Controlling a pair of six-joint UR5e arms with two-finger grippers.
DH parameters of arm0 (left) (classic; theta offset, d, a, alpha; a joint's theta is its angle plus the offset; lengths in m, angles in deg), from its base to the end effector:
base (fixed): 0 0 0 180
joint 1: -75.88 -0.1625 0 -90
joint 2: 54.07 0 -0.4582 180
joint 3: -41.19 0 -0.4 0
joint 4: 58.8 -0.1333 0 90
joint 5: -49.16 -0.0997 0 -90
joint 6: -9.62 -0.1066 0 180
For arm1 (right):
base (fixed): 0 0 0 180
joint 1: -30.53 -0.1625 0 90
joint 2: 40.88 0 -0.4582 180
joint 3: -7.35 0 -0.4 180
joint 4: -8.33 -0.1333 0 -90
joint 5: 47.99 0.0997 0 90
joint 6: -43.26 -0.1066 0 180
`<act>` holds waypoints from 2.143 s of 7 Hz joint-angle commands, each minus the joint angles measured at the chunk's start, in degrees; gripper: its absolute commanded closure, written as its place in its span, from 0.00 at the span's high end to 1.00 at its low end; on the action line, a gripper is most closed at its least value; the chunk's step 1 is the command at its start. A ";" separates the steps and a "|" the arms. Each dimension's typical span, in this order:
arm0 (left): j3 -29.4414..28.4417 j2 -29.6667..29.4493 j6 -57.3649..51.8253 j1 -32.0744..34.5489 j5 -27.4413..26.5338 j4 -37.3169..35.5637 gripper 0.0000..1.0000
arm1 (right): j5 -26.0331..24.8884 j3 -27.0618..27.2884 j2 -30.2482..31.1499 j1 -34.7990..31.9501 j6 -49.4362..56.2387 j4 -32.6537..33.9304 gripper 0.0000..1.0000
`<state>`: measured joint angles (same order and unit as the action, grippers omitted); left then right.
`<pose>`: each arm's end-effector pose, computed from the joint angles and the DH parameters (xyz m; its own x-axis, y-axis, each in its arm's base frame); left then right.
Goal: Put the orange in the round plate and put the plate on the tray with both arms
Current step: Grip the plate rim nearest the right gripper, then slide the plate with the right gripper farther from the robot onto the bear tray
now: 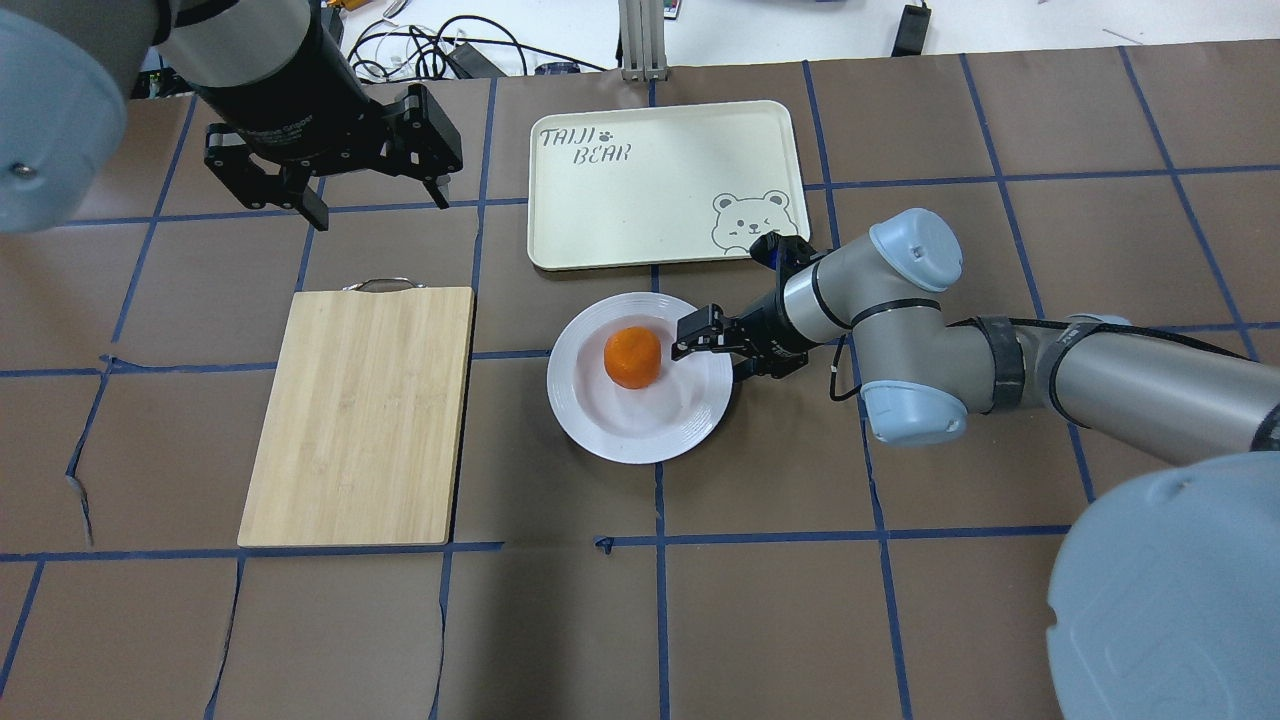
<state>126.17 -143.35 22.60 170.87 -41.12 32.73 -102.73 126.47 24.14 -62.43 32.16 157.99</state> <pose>-0.1757 -0.4861 0.5617 -0.9903 -0.1387 0.0117 -0.1392 0.9876 -0.0726 0.2222 -0.5249 0.1768 -0.8073 0.0952 -0.5825 0.1060 0.9942 0.0155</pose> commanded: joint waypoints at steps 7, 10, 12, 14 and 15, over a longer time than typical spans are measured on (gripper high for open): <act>1.16 1.48 -3.04 -1.47 -0.24 0.93 1.00 | -0.19 -0.37 -0.25 -1.18 -2.34 1.86 0.07; 4.05 3.06 -3.04 -1.56 -0.24 0.49 1.00 | 0.08 -5.28 0.54 -0.65 -4.90 1.86 0.12; 4.23 3.24 -2.69 -1.56 -0.07 0.23 1.00 | -0.97 -13.78 -2.07 -0.21 -10.75 1.24 0.14; 4.15 3.15 -3.13 -1.64 -0.33 0.05 1.00 | -1.41 -28.08 -12.41 -0.12 -12.01 1.15 0.16; 4.15 3.15 -3.13 -1.56 -0.33 0.05 1.00 | -2.37 -34.42 -16.21 0.84 -12.28 -1.28 0.15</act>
<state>130.35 -140.21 19.52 169.28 -41.41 32.80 -104.21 100.15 13.20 -62.37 20.58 158.57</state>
